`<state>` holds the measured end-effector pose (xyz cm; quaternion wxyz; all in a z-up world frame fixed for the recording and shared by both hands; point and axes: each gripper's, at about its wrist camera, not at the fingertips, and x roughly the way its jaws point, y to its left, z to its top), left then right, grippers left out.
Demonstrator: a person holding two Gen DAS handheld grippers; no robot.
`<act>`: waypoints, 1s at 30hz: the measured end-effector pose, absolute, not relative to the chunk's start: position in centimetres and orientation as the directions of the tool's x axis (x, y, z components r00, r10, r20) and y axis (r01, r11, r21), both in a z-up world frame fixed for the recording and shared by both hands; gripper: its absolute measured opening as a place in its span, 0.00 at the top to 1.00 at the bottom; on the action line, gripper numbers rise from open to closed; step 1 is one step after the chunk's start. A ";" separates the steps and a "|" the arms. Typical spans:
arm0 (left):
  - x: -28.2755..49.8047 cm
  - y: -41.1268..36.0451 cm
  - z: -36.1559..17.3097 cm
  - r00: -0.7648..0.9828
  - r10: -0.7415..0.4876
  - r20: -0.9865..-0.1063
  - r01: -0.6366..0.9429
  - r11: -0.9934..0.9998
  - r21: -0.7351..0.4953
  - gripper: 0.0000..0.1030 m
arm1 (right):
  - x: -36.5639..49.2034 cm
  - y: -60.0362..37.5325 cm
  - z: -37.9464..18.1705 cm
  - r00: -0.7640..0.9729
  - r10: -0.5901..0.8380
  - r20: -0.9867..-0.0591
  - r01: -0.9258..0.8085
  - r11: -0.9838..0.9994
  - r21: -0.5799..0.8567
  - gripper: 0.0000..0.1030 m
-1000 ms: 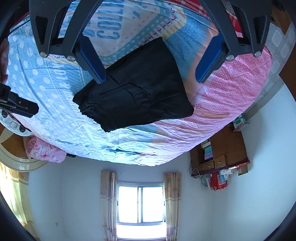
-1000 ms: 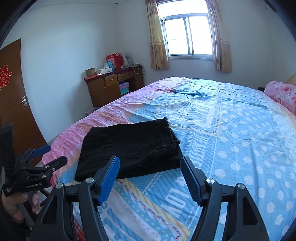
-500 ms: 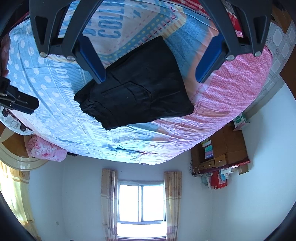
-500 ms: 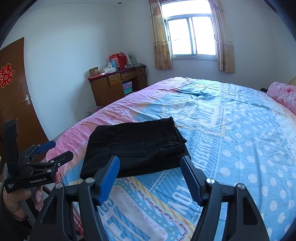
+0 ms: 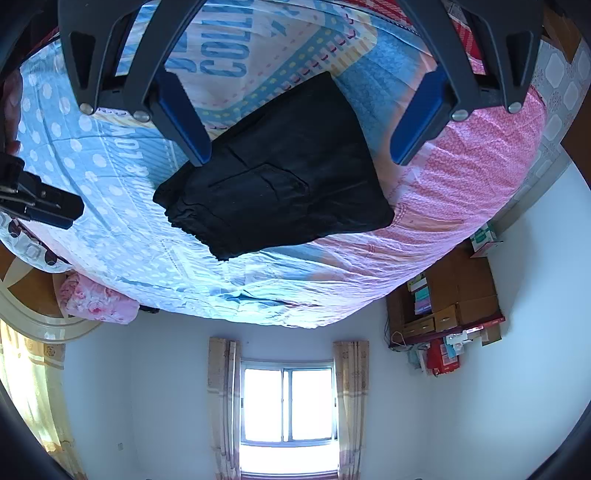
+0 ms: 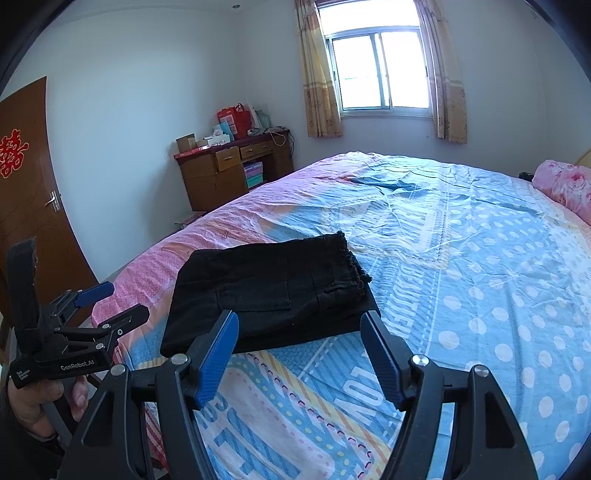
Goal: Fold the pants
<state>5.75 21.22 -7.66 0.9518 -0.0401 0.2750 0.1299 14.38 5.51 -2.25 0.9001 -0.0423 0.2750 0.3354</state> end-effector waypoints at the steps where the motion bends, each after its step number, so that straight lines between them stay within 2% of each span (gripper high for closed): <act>1: 5.8 21.2 -7.7 0.815 0.224 -0.535 -0.268 0.963 -0.005 0.03 | 14.4 5.5 -2.3 0.623 0.581 -0.523 -0.627 0.771 0.110 0.32; 7: 6.0 21.1 -7.8 0.811 0.215 -0.544 -0.260 0.966 -0.007 0.03 | 14.3 5.5 -2.5 0.621 0.582 -0.525 -0.627 0.771 0.112 0.32; 14: 6.1 20.3 -7.6 0.809 0.238 -0.537 -0.252 0.967 0.048 0.02 | 14.3 5.3 -2.6 0.624 0.582 -0.522 -0.622 0.774 0.119 0.32; 30: 5.6 20.5 -6.6 0.820 0.251 -0.514 -0.275 0.961 0.030 0.00 | 13.8 5.4 -2.3 0.625 0.586 -0.515 -0.625 0.771 0.118 0.32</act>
